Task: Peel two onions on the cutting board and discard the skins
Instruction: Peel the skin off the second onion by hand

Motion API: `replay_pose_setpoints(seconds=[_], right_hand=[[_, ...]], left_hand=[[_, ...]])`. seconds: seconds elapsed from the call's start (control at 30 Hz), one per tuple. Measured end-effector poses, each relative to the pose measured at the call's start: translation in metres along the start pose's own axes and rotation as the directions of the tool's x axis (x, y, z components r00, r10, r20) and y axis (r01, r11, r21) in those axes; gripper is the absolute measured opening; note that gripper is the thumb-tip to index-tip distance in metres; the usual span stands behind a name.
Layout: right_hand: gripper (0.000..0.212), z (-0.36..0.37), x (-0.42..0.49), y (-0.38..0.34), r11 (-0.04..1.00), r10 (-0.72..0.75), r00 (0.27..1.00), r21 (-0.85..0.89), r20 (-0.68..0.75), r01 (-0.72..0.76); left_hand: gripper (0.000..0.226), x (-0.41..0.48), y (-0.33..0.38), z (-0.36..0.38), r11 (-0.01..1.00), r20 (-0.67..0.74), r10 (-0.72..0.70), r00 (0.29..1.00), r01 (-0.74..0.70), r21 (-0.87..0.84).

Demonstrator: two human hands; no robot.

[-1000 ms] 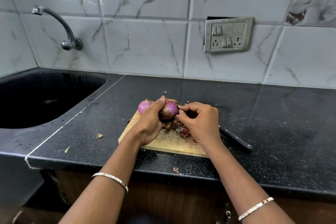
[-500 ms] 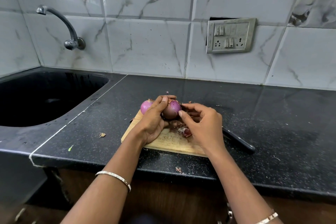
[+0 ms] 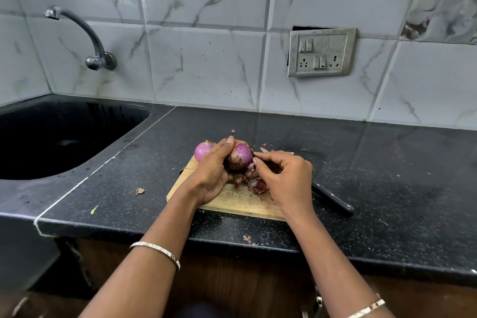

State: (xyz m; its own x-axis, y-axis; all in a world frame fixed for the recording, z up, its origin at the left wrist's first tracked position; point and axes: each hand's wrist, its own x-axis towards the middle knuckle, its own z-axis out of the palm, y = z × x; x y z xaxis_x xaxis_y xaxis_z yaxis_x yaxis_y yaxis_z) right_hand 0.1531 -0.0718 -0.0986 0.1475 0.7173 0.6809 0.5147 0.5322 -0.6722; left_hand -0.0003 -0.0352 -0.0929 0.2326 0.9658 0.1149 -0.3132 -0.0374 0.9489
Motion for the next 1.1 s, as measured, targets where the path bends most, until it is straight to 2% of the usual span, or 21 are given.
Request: replay_pose_setpoints(seconds=[0.47, 0.7, 0.83, 1.1], right_hand=[[0.003, 0.011, 0.003, 0.003, 0.981, -0.103, 0.995, -0.167, -0.009, 0.100], [0.013, 0.005, 0.002, 0.000, 1.000, 0.010, 1.000, 0.009, -0.002, -0.010], [0.018, 0.005, 0.000, -0.001, 0.998, -0.058, 0.998, 0.005, -0.004, 0.058], [0.010, 0.005, 0.000, 0.002, 0.981, -0.177, 0.984, -0.089, -0.028, 0.174]], left_hand=[[0.036, 0.000, 0.000, 0.001, 0.999, -0.020, -0.010, 1.000, 0.011, 0.037], [0.039, -0.002, 0.001, 0.001, 1.000, -0.037, -0.018, 0.999, 0.018, -0.002], [0.038, -0.002, 0.002, 0.001, 1.000, -0.027, -0.018, 0.999, 0.018, 0.005], [0.039, 0.000, -0.001, 0.000, 0.999, -0.034, -0.027, 0.999, 0.028, 0.029]])
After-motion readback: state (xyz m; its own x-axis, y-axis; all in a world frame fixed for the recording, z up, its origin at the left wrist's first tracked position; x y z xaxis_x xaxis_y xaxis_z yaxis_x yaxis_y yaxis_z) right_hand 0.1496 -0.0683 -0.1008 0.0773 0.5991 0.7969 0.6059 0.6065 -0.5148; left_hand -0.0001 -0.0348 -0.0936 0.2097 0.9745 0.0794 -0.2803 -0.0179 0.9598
